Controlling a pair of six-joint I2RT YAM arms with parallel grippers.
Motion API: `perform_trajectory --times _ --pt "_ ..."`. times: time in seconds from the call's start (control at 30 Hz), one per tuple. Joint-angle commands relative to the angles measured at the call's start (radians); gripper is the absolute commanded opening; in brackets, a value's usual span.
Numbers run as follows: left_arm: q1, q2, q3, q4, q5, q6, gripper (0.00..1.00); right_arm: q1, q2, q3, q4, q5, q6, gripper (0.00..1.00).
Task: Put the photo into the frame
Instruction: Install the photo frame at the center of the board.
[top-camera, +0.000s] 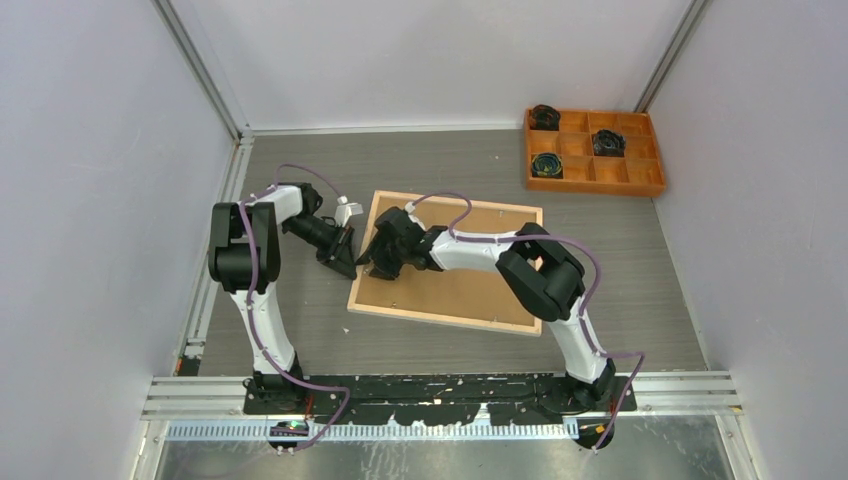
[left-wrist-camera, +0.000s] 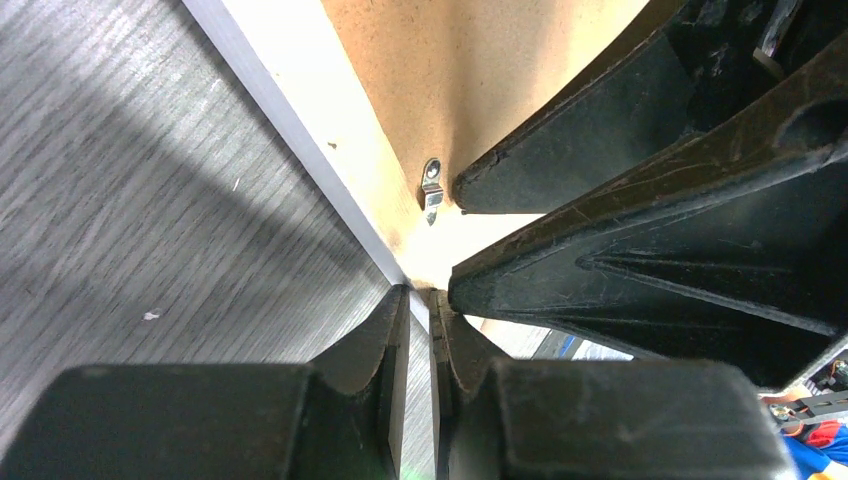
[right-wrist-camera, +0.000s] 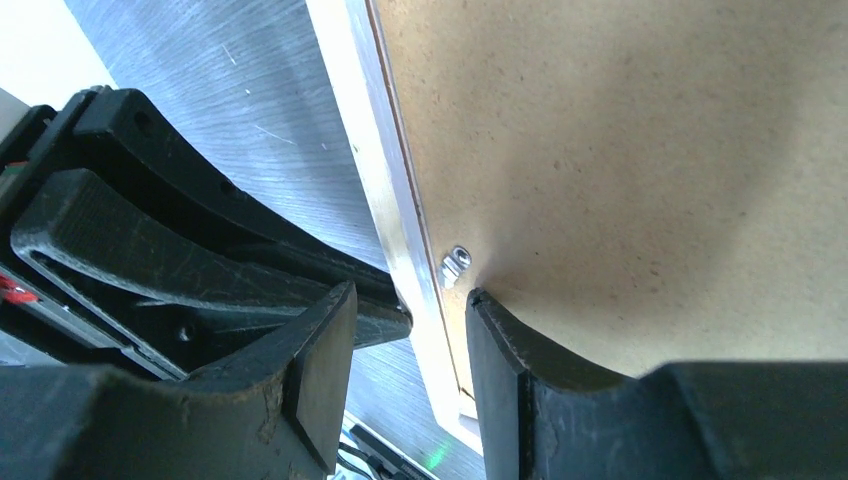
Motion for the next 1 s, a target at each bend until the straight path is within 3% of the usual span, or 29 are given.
perform_trajectory --times 0.0,0.5,0.77,0.97 --pt "-0.010 -0.014 -0.022 0.038 -0.032 0.037 0.13 0.022 -0.060 -0.022 -0.049 0.027 0.012 0.50" --pt "-0.009 -0.013 -0.039 0.045 -0.030 0.044 0.13 0.025 -0.023 0.019 -0.035 0.052 0.017 0.50" --pt "-0.010 -0.016 -0.040 0.038 -0.026 0.052 0.13 0.012 0.003 0.037 -0.026 0.056 0.020 0.40" --pt "-0.010 -0.012 -0.045 0.038 -0.027 0.055 0.13 0.012 0.028 0.069 -0.023 0.056 0.027 0.39"
